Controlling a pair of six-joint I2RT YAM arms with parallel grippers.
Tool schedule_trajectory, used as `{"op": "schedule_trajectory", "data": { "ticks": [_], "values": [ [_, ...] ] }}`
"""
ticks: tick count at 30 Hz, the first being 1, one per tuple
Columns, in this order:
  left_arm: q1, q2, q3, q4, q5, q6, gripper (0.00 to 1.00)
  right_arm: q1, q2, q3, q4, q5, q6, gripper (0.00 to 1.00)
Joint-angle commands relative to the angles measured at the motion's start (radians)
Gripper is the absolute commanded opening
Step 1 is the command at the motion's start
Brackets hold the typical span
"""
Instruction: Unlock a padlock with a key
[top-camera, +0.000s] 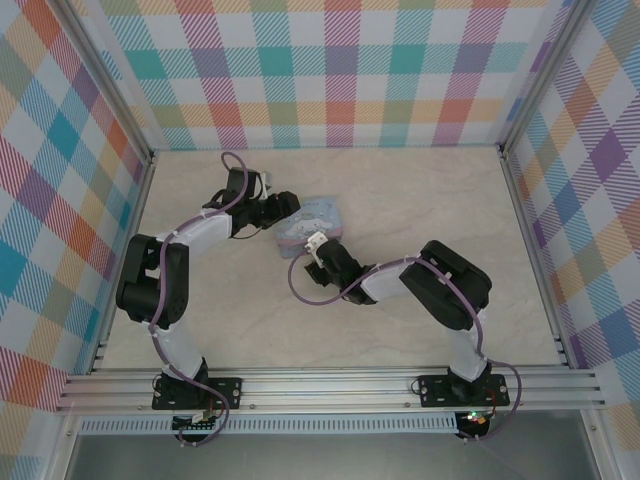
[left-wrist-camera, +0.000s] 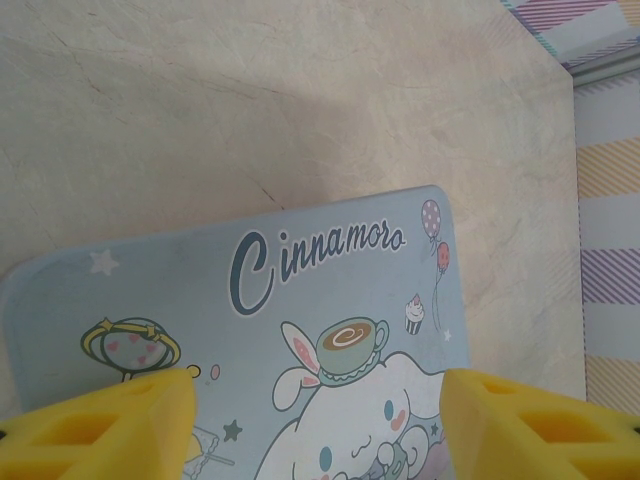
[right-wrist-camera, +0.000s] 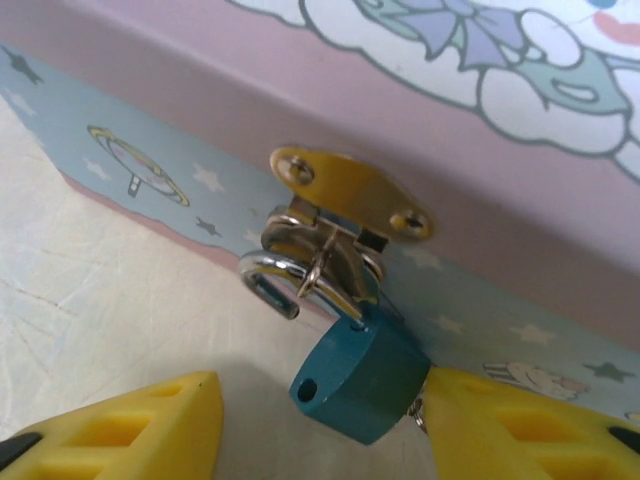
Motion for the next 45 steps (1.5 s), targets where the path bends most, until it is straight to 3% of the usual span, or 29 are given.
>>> {"op": "schedule_trajectory", "data": {
  "ticks": [1,11,23,33,45],
  "values": [
    [-0.024,0.003,-0.018,-0.046,0.003,-0.012,0.66,-0.004,0.044,0.017,0.045,0.061,-0.022,0.52],
    [-0.028,0.002,-0.019,-0.055,-0.002,-0.006,0.66,-0.03,-0.002,-0.01,0.066,0.002,-0.001,0.21],
    [-0.035,-0.01,-0.021,-0.077,-0.014,0.013,0.66,-0.072,-0.068,-0.07,0.063,-0.08,0.023,0.04],
    [-0.067,-0.05,-0.073,-0.063,-0.04,0.009,0.66,-0.173,-0.134,-0.136,0.074,-0.347,0.13,0.0],
    [-0.132,-0.083,-0.176,0.002,-0.068,-0.044,0.66,-0.221,-0.104,-0.167,0.204,-0.393,0.478,0.0]
  ]
}}
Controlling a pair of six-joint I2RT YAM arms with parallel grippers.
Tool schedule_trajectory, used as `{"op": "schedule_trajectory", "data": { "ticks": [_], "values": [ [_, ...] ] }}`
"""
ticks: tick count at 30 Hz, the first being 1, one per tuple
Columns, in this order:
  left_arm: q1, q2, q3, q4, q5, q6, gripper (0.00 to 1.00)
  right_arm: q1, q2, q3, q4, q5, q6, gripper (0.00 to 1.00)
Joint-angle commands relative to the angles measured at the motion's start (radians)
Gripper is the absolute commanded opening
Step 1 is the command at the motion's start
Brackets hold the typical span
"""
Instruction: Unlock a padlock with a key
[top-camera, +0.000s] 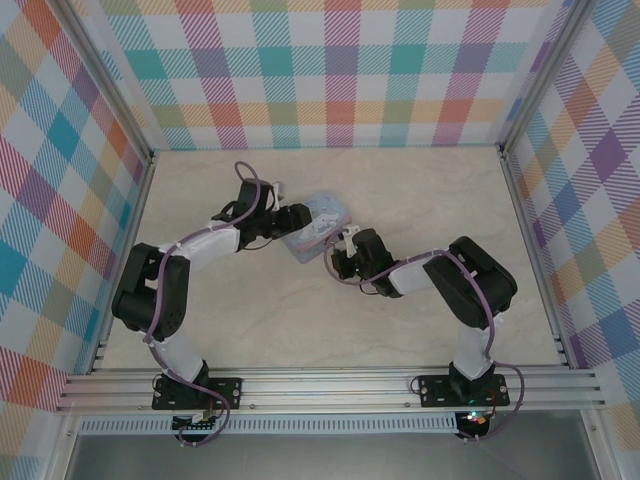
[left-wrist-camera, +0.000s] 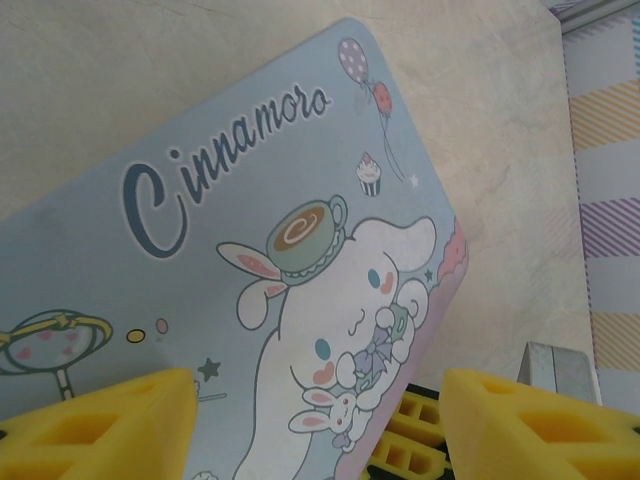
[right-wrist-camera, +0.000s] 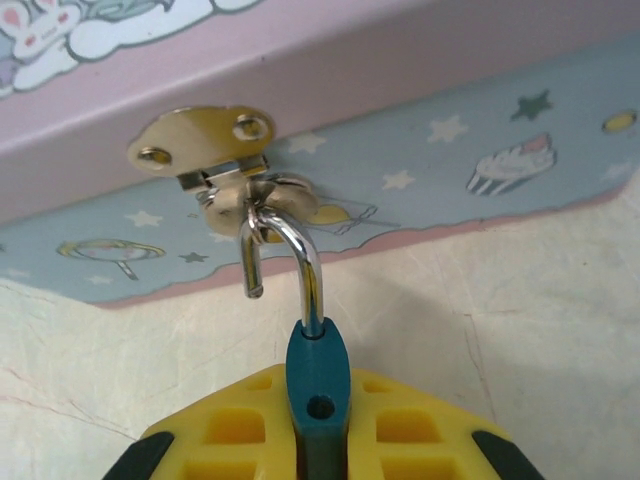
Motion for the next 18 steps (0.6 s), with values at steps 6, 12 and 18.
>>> {"op": "schedule_trajectory", "data": {
  "ticks": [6,12,18],
  "values": [
    [-0.051,-0.017,-0.102,-0.051,-0.042,-0.051,0.66,-0.062,0.039,-0.035,0.277,-0.105,0.362,0.0],
    [-0.057,0.0,-0.116,-0.045,-0.045,-0.055,0.66,-0.074,0.066,-0.001,0.293,-0.122,0.423,0.0],
    [-0.057,0.009,-0.116,-0.045,-0.049,-0.053,0.66,-0.092,0.078,0.018,0.307,-0.129,0.501,0.0]
  ]
}}
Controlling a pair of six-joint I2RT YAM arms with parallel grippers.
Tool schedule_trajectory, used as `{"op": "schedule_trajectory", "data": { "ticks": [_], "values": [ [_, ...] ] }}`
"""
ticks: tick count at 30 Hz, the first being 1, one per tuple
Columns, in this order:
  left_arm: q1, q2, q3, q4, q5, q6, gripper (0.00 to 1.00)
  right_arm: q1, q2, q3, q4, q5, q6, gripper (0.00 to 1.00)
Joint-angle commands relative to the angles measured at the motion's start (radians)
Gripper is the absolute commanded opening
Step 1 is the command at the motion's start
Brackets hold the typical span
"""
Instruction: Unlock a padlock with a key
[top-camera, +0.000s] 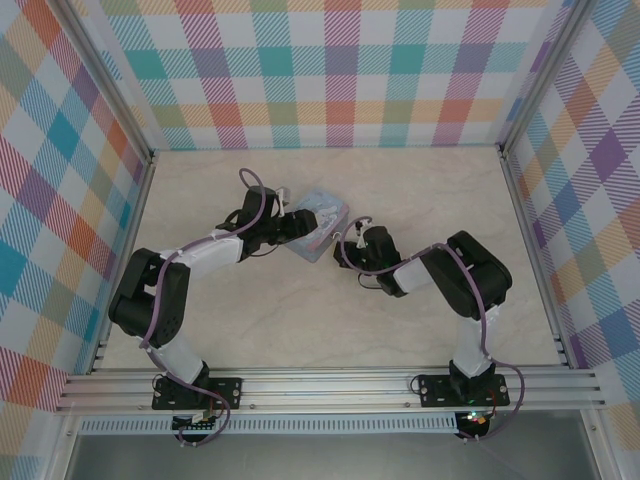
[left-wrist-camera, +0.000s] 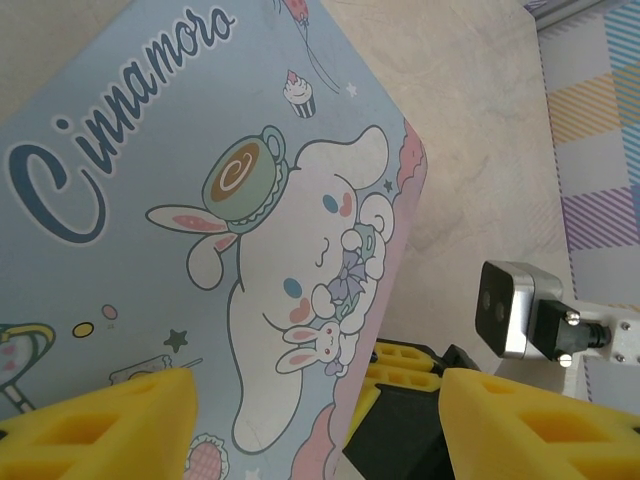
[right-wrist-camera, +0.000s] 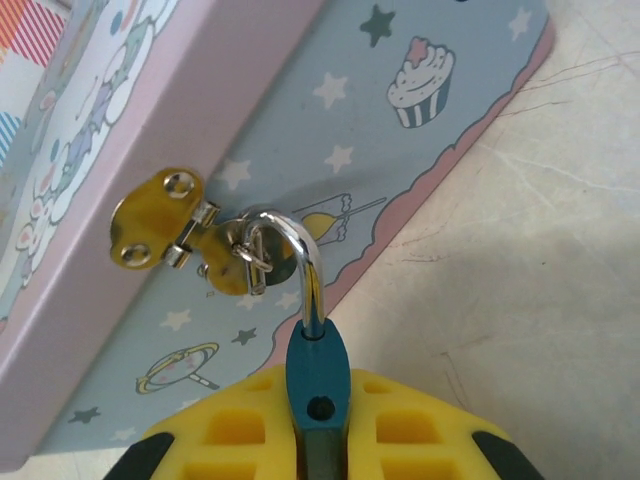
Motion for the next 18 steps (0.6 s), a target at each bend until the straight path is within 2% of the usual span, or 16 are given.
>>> {"op": "schedule_trajectory", "data": {
  "ticks": [1,11,15,18],
  "values": [
    [-0.011,0.045,-0.049,-0.127,-0.023,-0.02,0.66,-0.017,0.014,0.045,0.092,-0.01,0.076,0.0],
    [-0.008,0.024,-0.046,-0.15,-0.044,-0.009,0.67,-0.066,-0.046,0.047,0.006,0.061,0.072,0.0],
    [0.005,0.008,-0.033,-0.172,-0.044,0.001,0.67,-0.088,-0.166,0.01,-0.14,0.085,-0.008,0.0],
    [0.017,-0.009,-0.007,-0.191,-0.03,0.015,0.68,-0.095,-0.266,-0.014,-0.282,0.044,-0.072,0.0]
  ]
}}
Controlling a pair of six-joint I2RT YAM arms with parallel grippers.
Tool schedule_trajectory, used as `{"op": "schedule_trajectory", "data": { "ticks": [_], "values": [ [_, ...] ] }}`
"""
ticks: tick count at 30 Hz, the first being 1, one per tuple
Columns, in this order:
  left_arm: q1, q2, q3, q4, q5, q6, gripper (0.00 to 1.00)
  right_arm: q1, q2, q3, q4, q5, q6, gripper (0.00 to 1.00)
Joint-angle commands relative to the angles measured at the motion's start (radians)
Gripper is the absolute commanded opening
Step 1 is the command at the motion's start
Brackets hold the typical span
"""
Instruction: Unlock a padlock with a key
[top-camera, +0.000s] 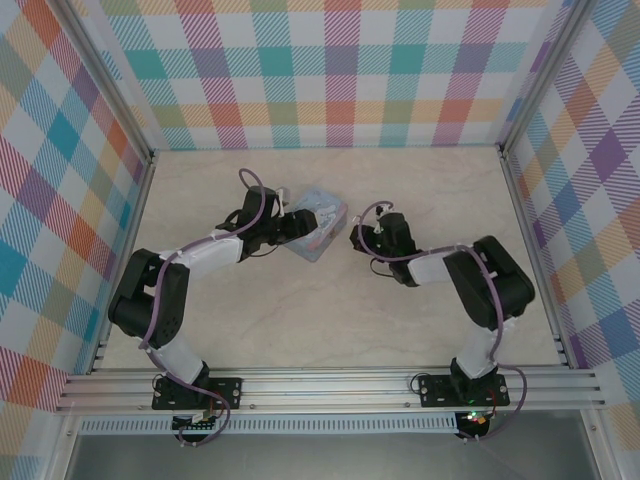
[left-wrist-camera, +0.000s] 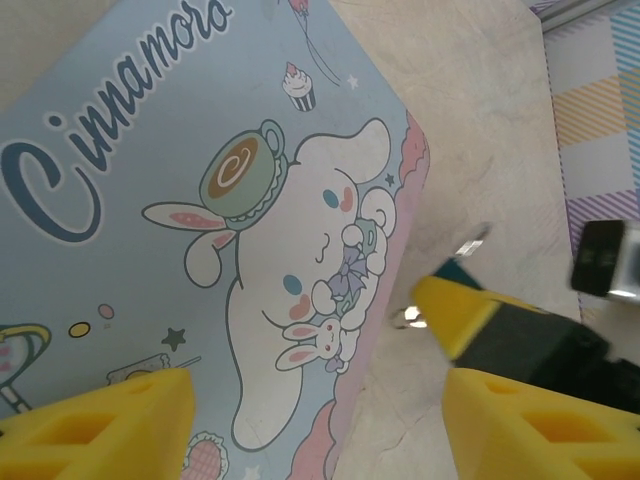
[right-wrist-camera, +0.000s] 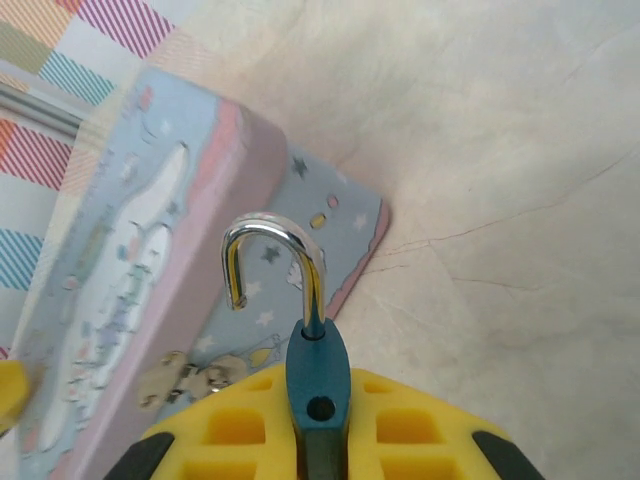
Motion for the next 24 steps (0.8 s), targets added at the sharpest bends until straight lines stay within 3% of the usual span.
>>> {"op": "schedule_trajectory", "data": {
  "ticks": [1,7,13,24],
  "values": [
    [0.017,-0.014,-0.002,-0.169,-0.006,0.027,0.68,-0.001,-0.125,-0.017,-0.174,-0.053,-0.099,0.0],
    [0.052,-0.148,0.039,-0.212,0.004,0.089,0.8,0.0,-0.297,0.012,-0.558,-0.235,-0.153,0.0],
    [0.116,-0.337,-0.011,-0.267,-0.027,0.114,0.9,0.005,-0.408,-0.024,-0.747,-0.366,-0.053,0.0],
    [0.177,-0.636,-0.205,-0.302,-0.109,0.059,1.0,0.106,-0.291,0.04,-0.932,-0.274,0.064,0.01]
  ]
}}
